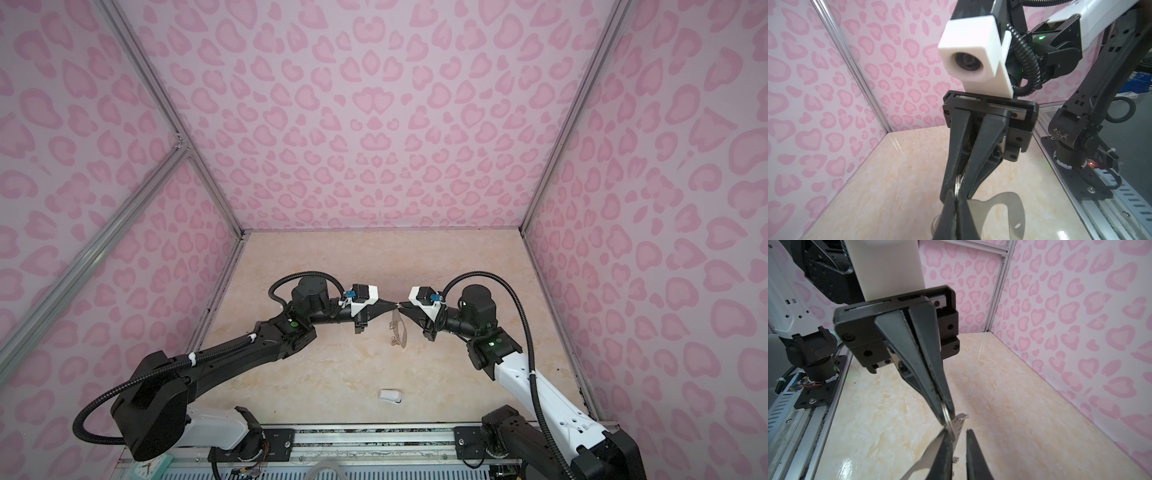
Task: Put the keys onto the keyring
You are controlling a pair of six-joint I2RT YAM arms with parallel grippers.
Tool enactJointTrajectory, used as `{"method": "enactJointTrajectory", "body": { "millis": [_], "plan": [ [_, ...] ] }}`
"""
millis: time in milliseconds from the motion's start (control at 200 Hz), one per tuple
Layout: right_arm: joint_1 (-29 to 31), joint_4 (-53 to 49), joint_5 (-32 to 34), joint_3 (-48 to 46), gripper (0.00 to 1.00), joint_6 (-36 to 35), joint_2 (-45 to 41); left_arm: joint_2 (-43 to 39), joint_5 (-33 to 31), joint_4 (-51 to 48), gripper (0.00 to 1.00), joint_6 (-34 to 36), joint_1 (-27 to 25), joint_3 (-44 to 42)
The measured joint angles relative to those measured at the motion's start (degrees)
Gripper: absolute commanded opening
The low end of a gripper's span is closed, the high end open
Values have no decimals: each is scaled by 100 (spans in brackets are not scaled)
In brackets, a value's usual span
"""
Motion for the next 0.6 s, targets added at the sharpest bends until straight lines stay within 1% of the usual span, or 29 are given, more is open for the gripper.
{"method": "enactJointTrajectory", "body": {
  "millis": [260,385,530,555,600],
  "plan": [
    [-48,-151,-177,70,16,-66,-79,0,-83,-11,3,35,-7,-28],
    [-59,-129,-234,70,10,-59,-55,4,-63,-11,3,63,-13,-28],
    [-76,-129,-278,70,0,-35,-22,4,-39,-11,3,70,-11,-28],
    [-76,-127,-275,70,0,-35,-22,4,-37,-13,5,70,-9,-28],
    [-85,-138,-295,70,0,-42,-22,4,-31,-37,13,122,-9,-24]
  ]
}}
